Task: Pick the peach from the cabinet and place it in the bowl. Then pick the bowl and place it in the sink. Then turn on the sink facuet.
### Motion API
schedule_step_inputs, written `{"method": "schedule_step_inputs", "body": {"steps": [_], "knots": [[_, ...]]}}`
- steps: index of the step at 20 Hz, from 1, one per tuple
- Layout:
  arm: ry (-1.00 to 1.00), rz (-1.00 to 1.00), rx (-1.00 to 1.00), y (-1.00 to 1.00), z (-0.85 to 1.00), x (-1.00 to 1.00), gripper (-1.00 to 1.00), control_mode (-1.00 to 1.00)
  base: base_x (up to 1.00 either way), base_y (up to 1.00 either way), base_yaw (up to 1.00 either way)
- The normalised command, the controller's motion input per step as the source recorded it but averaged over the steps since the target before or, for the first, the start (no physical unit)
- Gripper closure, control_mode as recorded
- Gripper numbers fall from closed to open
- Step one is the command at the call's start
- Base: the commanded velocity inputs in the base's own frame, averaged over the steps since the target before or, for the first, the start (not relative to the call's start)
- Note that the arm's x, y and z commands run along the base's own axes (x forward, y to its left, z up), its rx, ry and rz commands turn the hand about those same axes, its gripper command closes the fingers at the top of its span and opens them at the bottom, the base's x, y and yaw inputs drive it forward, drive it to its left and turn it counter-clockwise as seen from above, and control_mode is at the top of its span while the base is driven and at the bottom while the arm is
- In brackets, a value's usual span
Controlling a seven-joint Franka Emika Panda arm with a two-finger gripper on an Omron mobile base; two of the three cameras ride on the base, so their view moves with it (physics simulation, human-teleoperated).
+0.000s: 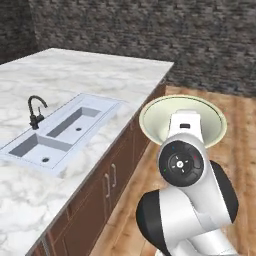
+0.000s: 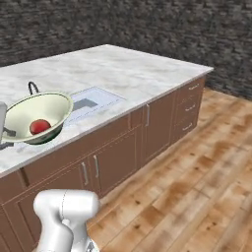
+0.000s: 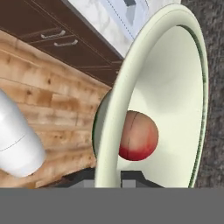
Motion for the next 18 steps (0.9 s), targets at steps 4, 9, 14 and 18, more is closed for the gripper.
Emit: {"method": "schedule_step_inputs", "body": {"steps": [4, 9, 14, 18], "knots": [[0.0, 0.0, 0.0, 0.0, 0.0, 0.0, 1.0, 1.0, 0.43, -0.4, 0.56], [0.0, 0.0, 0.0, 0.0, 0.0, 0.0, 1.0, 1.0, 0.56, -0.51, 0.5], [0.0, 0.0, 0.0, 0.0, 0.0, 0.0, 1.0, 1.0, 0.65, -0.54, 0.46], [0.0, 0.0, 0.0, 0.0, 0.0, 0.0, 1.0, 1.0, 0.44, -0.47, 0.51]]}}
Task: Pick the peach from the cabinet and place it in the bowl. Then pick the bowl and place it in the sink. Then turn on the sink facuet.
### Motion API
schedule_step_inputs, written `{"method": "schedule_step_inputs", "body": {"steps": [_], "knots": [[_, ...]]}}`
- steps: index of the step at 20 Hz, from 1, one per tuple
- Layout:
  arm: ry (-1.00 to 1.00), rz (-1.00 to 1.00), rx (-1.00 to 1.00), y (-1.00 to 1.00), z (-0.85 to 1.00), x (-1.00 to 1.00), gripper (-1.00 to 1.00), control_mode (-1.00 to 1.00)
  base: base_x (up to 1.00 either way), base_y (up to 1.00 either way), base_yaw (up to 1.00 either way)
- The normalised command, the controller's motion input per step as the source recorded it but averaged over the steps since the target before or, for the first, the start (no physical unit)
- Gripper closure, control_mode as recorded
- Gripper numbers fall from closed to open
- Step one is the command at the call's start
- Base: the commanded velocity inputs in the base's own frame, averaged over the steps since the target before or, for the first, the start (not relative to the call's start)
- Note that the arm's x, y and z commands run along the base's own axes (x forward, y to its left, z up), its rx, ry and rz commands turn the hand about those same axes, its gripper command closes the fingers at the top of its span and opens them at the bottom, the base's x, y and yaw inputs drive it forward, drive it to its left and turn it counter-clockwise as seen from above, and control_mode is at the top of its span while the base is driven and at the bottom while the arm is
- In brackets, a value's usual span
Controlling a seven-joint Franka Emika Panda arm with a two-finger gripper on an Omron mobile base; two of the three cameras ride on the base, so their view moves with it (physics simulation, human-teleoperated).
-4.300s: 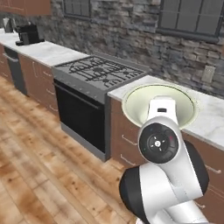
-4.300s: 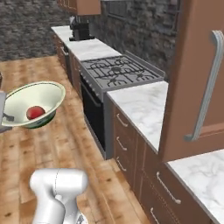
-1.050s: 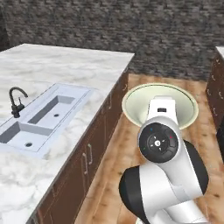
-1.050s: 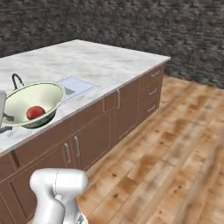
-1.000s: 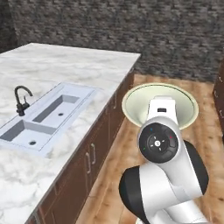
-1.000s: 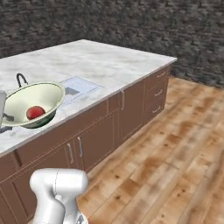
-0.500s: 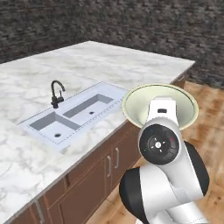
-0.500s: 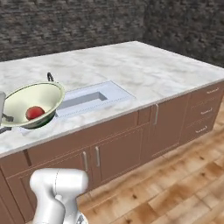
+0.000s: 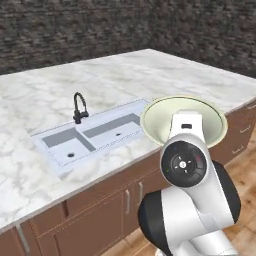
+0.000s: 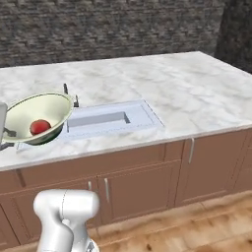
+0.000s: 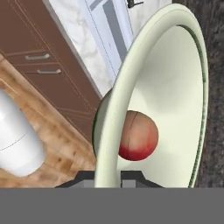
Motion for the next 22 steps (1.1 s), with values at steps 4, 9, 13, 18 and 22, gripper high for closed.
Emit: {"method": "schedule_step_inputs", "body": {"steps": [4, 9, 13, 18, 22], "knots": [[0.0, 0.0, 0.0, 0.0, 0.0, 0.0, 1.0, 1.0, 0.3, -0.23, 0.49], [0.0, 0.0, 0.0, 0.0, 0.0, 0.0, 1.0, 1.0, 0.68, -0.29, 0.38], [0.0, 0.0, 0.0, 0.0, 0.0, 0.0, 1.0, 1.0, 0.75, -0.33, 0.28], [0.0, 0.0, 0.0, 0.0, 0.0, 0.0, 1.0, 1.0, 0.47, -0.15, 0.18], [0.0, 0.0, 0.0, 0.0, 0.0, 0.0, 1.0, 1.0, 0.29, 0.0, 0.05]]}}
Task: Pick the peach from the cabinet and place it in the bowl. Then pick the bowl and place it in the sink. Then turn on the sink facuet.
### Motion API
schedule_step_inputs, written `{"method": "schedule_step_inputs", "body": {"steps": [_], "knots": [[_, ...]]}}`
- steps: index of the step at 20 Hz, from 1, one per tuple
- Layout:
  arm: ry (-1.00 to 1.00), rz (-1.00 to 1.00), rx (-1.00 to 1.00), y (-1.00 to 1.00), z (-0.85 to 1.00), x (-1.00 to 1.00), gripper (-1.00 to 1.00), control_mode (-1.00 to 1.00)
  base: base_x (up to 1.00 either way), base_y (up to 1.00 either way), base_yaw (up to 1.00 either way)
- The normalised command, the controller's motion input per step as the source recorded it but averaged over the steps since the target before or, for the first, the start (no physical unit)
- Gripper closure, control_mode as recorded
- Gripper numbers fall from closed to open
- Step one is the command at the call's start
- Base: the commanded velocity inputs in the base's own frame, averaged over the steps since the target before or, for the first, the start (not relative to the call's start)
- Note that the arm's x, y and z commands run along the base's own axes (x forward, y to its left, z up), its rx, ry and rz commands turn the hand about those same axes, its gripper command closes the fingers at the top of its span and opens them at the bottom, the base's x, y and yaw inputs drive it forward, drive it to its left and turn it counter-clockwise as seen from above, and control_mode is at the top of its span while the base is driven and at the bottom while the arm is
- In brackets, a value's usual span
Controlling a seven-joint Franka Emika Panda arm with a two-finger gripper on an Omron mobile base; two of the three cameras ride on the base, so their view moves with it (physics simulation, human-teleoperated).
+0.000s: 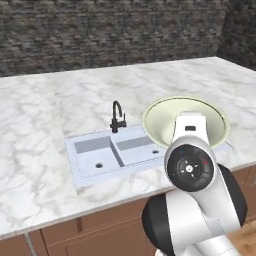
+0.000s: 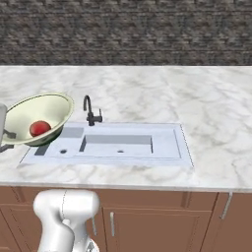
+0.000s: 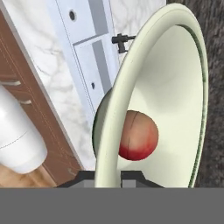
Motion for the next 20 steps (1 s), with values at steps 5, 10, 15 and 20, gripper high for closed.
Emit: {"method": "schedule_step_inputs", "body": {"steps": [5, 10, 15, 20], "knots": [[0.0, 0.0, 0.0, 0.0, 0.0, 0.0, 1.0, 1.0, 0.41, 0.0, 0.07], [0.0, 0.0, 0.0, 0.0, 0.0, 0.0, 1.0, 1.0, 0.45, 0.0, 0.04], [0.0, 0.0, 0.0, 0.0, 0.0, 0.0, 1.0, 1.0, 0.44, 0.0, 0.0], [0.0, 0.0, 0.0, 0.0, 0.0, 0.0, 1.0, 1.0, 0.3, 0.07, -0.01]]}}
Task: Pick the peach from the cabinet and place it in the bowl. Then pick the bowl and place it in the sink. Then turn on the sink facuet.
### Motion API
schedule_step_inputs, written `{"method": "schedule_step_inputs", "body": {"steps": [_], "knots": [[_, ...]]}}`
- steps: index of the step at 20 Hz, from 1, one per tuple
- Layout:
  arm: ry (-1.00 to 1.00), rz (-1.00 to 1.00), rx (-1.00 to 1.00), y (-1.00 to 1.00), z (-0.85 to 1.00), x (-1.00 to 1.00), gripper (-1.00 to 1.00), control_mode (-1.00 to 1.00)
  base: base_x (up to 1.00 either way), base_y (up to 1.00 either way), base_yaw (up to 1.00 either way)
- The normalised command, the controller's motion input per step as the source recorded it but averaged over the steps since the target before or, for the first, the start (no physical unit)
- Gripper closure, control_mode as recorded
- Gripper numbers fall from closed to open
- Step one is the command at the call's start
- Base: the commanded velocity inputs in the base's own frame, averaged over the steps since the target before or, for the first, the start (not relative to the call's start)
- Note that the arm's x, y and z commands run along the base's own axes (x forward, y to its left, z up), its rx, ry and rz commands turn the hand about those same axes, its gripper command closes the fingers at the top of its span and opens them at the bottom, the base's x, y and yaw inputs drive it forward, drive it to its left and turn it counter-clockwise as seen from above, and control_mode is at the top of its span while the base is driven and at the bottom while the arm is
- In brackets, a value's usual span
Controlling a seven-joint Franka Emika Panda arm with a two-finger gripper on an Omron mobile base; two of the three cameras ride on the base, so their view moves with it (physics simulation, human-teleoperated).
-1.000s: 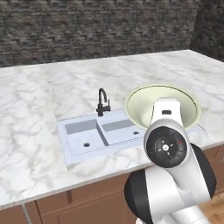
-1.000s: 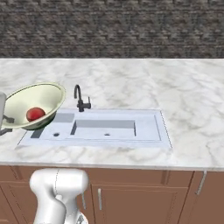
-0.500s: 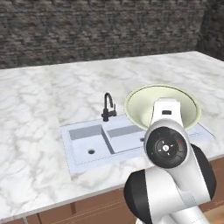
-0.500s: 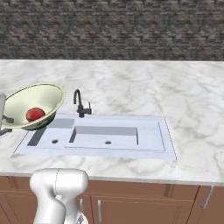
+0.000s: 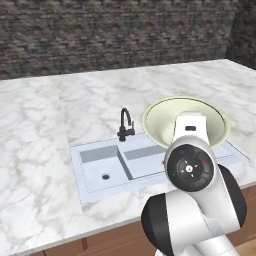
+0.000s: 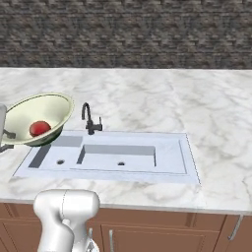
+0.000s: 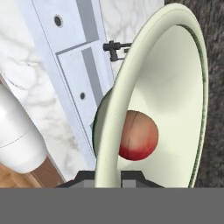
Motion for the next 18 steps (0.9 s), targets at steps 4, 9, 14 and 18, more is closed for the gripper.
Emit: {"method": "schedule_step_inputs", "body": {"steps": [4, 9, 14, 18], "knots": [[0.0, 0.0, 0.0, 0.0, 0.0, 0.0, 1.0, 1.0, 0.15, 0.05, -0.02], [0.0, 0.0, 0.0, 0.0, 0.0, 0.0, 1.0, 1.0, 0.0, 0.1, -0.01], [0.1, -0.03, 0.06, 0.16, -0.04, 0.0, 1.0, -1.0, 0.0, 0.18, -0.04], [0.27, -0.06, 0.19, 0.71, -0.36, -0.11, 1.0, -1.0, 0.0, 0.0, 0.0]]}}
